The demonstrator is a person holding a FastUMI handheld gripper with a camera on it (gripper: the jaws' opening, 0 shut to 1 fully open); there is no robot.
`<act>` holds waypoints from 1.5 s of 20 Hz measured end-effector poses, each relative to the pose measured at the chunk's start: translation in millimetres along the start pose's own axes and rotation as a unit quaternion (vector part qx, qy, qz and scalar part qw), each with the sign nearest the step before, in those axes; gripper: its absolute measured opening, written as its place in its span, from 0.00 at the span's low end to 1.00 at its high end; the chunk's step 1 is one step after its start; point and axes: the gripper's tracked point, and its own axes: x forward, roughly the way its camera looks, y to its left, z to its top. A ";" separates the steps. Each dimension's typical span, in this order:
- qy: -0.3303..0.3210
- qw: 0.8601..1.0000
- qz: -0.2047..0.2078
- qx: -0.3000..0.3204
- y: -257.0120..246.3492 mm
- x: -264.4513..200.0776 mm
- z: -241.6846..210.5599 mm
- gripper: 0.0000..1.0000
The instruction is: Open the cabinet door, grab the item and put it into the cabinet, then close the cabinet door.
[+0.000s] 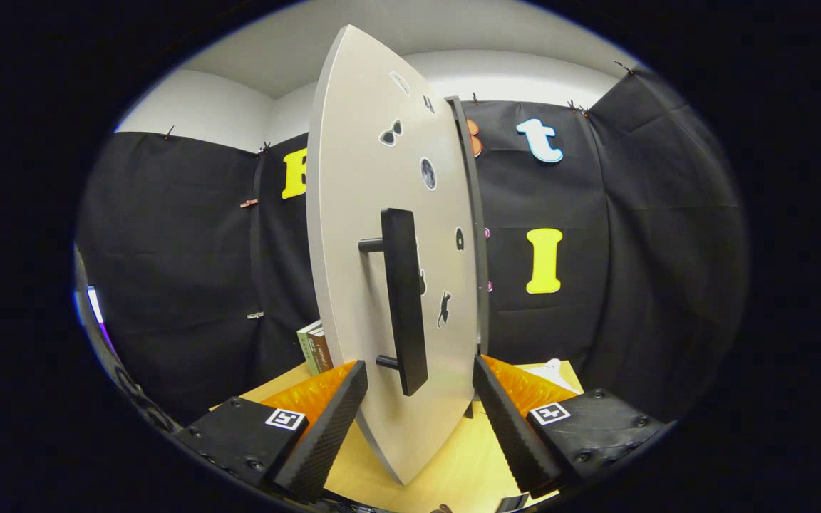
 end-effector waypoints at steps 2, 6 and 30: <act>0.002 1.000 0.003 0.005 17.5 14.9 -4.0 0.98; 0.005 1.000 0.003 0.015 51.0 47.3 -9.0 0.98; -0.045 0.986 -0.149 -0.062 65.5 96.4 31.5 0.98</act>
